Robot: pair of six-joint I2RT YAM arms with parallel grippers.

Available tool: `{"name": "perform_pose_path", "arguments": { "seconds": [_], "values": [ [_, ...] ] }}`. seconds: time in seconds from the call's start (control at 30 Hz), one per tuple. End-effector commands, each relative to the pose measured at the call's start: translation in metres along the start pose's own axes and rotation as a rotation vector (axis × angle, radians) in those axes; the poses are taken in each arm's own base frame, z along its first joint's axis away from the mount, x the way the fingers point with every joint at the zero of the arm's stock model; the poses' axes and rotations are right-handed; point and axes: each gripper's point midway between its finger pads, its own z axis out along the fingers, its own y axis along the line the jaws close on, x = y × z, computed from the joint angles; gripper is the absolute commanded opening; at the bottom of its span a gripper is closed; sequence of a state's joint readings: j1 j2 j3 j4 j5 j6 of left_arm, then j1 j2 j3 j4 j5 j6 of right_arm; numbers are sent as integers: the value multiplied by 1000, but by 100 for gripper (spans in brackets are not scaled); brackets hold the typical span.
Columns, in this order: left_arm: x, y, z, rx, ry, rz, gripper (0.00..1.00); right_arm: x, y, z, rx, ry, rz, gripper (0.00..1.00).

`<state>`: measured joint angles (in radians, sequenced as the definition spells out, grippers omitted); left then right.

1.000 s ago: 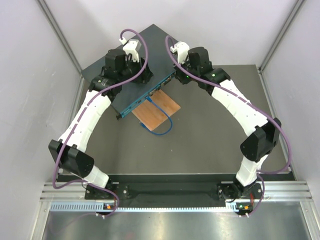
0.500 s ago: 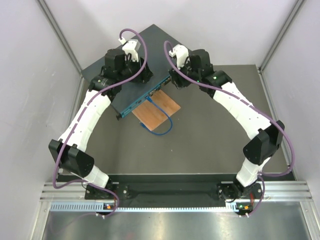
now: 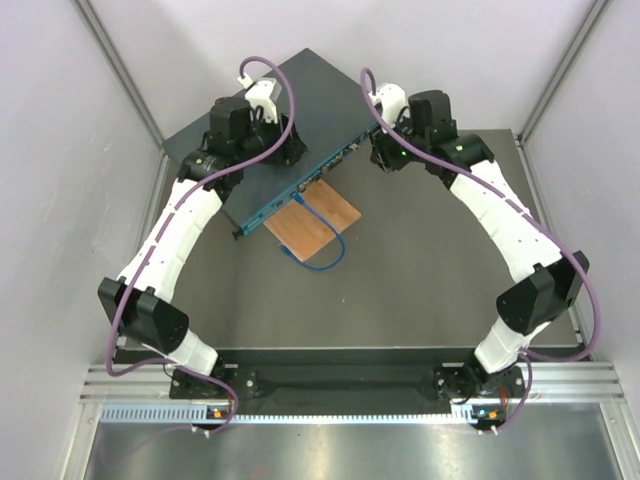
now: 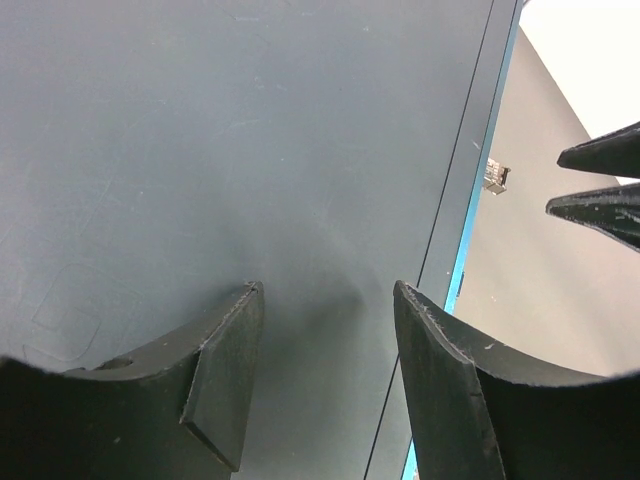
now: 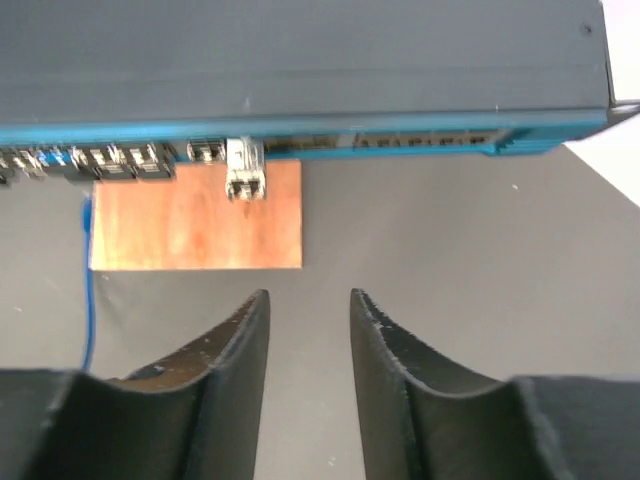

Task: Insert the plug into the switch port

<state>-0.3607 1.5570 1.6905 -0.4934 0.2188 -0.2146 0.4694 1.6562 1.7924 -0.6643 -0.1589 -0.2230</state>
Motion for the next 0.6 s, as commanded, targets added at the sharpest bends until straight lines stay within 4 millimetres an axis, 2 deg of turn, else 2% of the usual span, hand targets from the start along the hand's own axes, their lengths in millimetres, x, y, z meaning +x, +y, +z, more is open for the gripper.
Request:
{"name": "perform_pose_path", "arguments": {
  "seconds": [0.0,0.27,0.57],
  "values": [
    [-10,-3,3,16,-21,-8,59,-35,4,-6,-37,-85,30,35],
    [-10,-2,2,9,-24,-5,59,-40,15,9,-104,-83,70,34],
    [-7,1,3,3,-16,-7,59,-42,10,21,-84,-99,77,33]
  ]
}}
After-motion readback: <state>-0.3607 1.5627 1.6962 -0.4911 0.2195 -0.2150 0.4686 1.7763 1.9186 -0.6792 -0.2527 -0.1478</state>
